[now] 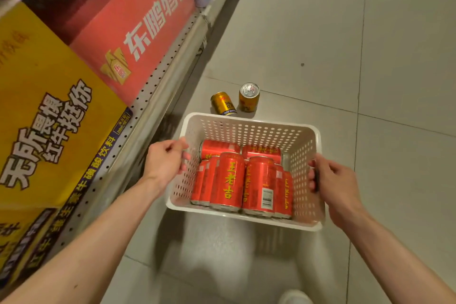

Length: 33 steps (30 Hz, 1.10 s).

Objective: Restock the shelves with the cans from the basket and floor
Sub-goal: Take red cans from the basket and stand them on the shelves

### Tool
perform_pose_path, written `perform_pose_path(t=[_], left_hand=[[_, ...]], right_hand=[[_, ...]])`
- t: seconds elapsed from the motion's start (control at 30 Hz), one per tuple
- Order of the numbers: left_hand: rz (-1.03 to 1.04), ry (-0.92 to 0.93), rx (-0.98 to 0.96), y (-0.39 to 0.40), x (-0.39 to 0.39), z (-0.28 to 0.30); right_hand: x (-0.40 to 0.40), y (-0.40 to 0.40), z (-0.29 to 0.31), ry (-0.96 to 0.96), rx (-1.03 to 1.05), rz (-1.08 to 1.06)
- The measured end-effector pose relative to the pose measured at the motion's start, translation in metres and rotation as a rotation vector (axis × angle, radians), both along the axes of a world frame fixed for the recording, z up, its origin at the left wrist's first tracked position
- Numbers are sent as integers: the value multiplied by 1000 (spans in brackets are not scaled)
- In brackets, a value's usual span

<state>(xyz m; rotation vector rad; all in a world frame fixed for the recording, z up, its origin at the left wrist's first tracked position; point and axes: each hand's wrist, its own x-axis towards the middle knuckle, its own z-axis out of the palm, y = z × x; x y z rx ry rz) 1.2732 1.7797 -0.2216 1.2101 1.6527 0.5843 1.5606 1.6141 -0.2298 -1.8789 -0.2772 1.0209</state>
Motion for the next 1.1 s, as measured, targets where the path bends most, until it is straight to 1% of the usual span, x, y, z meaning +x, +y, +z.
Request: perform_pose_path(t=[0.13,0.17,0.2,0.23,0.3,0.37,0.4,0.43,0.47,0.53,0.6,0.63,0.7,0.8,0.9,1.1], left_hand=[[-19,1,18,-2,-3,-3],[-35,24,7,-3,-3,-1],[-72,88,5,-2,-5,2],[-130,186,28,-1,-7,6],[-217,344,160,-2,-14,15],[-241,365,318,-11,-15,27],[-279,348,356,-17,-12,33],[-343,324,349,-24,-6,37],[-409,306,300,-29,1,38],[-476,240,99,-38,18,35],[-483,167,-98,-40,31,30],[-487,147,-147,-41,36,25],[-486,118,-181,-41,41,18],[-473,74,-241,-40,44,11],[-480,46,-321,-40,45,14],[-468,44,-341,-39,50,11]], right_hand=[[-1,0,-3,26,12,-24],[-1,0,-1,19,-3,-16],[-1,2,2,-10,-38,5],[1,3,6,-80,-95,41],[9,4,16,-309,-195,116],[15,4,33,-536,-178,105],[14,4,41,-616,-135,98],[10,5,49,-669,-89,115],[3,7,55,-692,-58,162],[-15,14,60,-642,-88,339],[-34,21,58,-514,-231,568],[-41,24,55,-459,-296,660],[-51,27,45,-373,-347,756],[-57,29,34,-279,-337,773],[-61,31,28,-234,-328,769],[-60,33,22,-157,-300,736]])
